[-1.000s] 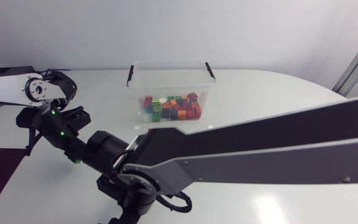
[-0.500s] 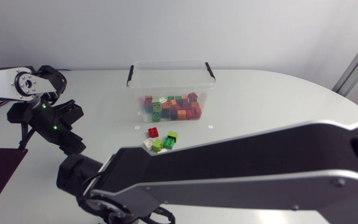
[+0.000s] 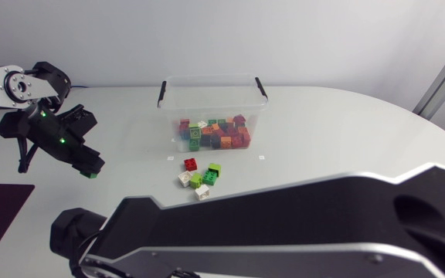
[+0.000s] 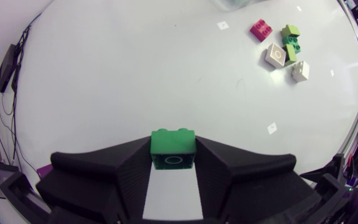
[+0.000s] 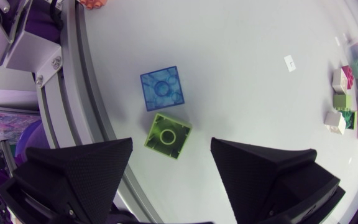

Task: Place the duplo bricks in the container

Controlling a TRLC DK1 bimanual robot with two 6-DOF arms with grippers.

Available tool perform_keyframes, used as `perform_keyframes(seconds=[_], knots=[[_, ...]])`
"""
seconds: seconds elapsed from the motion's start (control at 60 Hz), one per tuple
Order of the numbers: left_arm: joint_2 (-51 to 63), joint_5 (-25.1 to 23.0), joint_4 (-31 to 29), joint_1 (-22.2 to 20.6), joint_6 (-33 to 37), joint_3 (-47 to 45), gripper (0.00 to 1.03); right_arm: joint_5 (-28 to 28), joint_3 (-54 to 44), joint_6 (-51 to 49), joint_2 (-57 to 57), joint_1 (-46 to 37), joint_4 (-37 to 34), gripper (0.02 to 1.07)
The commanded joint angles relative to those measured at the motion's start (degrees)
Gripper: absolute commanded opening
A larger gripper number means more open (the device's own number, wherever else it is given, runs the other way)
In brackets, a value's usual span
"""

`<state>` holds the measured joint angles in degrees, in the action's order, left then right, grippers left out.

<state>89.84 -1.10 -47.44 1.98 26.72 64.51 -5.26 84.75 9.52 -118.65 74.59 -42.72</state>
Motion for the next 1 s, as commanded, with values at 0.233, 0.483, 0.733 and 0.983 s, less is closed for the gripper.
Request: perform_keyframes(seconds=[0.233, 0.483, 0.733, 0.983], knots=[[-2.1, -1.4, -0.2, -0.1, -2.3, 4.0, 0.16, 2.0, 4.0, 2.3, -4.0, 0.6, -3.0, 0.69], [-2.0, -1.5, -0.2, -0.9, -3.2, 6.2, 0.16, 2.1, 4.5, 2.3, -5.2, 0.5, -4.6, 0.55], [-2.0, -2.1, -0.2, -2.5, -4.4, 8.9, 0.16, 2.1, 2.2, 2.2, -3.2, -0.1, -2.0, 0.34], [-2.0, -6.5, 0.8, -5.3, -6.3, 14.8, 0.16, 1.7, -2.2, 2.0, 2.6, -2.5, 1.7, 0.32]])
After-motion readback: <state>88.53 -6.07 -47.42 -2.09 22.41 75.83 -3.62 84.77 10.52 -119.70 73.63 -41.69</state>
